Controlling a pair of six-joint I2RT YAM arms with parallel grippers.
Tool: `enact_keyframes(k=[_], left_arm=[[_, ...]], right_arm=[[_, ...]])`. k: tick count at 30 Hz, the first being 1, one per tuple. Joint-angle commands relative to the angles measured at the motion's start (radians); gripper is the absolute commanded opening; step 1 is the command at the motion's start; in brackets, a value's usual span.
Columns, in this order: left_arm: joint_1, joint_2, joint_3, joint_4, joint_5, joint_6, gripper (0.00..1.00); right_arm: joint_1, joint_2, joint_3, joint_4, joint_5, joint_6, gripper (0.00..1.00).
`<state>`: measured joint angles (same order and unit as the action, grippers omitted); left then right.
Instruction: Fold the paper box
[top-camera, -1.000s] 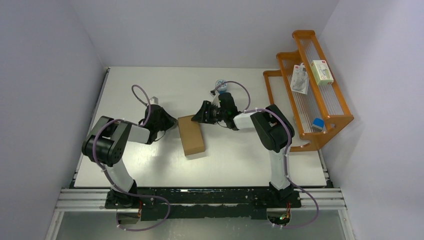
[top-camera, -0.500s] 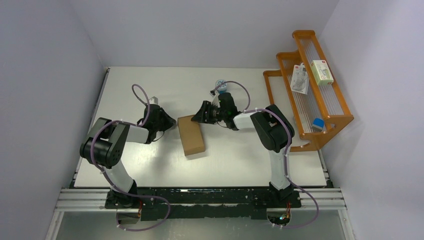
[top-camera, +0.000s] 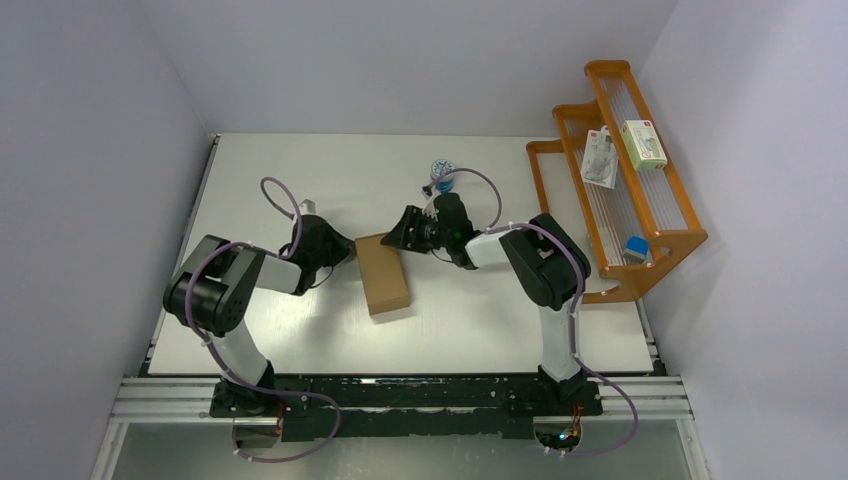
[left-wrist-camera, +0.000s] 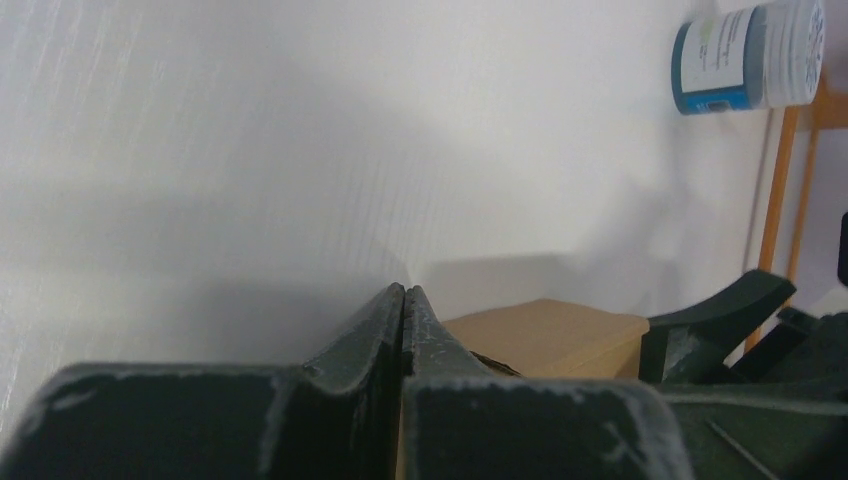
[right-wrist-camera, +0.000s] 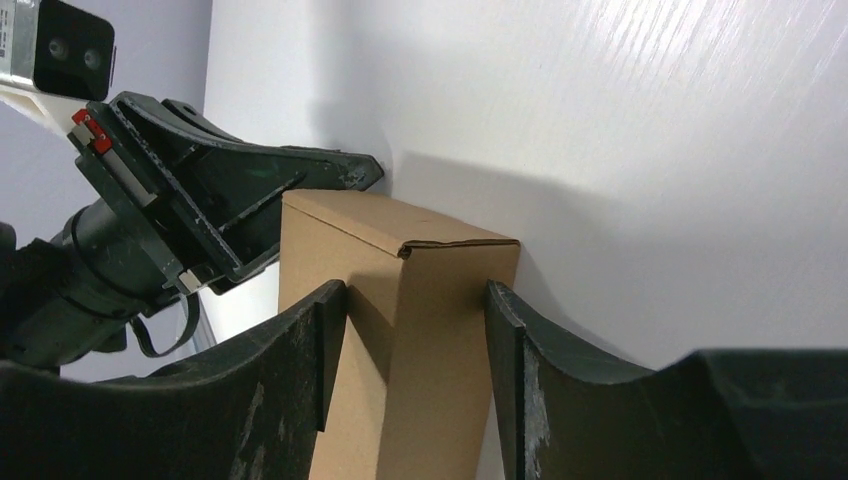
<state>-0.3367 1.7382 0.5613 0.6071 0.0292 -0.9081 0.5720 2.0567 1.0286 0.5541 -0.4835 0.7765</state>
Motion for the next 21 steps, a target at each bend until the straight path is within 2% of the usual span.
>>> enact_keyframes(k=[1,5,11,16,21], left_arm=[[-0.096,0.031,-0.046,-0.015,0.004,-0.104,0.05],[-0.134,0.026,-0.045,0.009,-0.027,-0.126,0.05],[-0.135,-0.022,-0.058,-0.021,-0.041,-0.094,0.05],[-0.115,-0.065,-0.032,-0.101,-0.072,-0.018,0.07],[-0.058,-0.097,-0.036,-0.131,-0.038,0.011,0.14]], right_arm=[[0.099,-0.024,-0.053,0.048,0.058,0.080,0.55],[0.124,-0.025,-0.071,0.087,0.080,0.105,0.55],[0.078,-0.059,-0.060,0.029,0.084,0.041,0.56],[0.023,-0.126,-0.047,-0.068,0.123,-0.067,0.57],[-0.026,-0.200,-0.065,-0.122,0.168,-0.134,0.61]])
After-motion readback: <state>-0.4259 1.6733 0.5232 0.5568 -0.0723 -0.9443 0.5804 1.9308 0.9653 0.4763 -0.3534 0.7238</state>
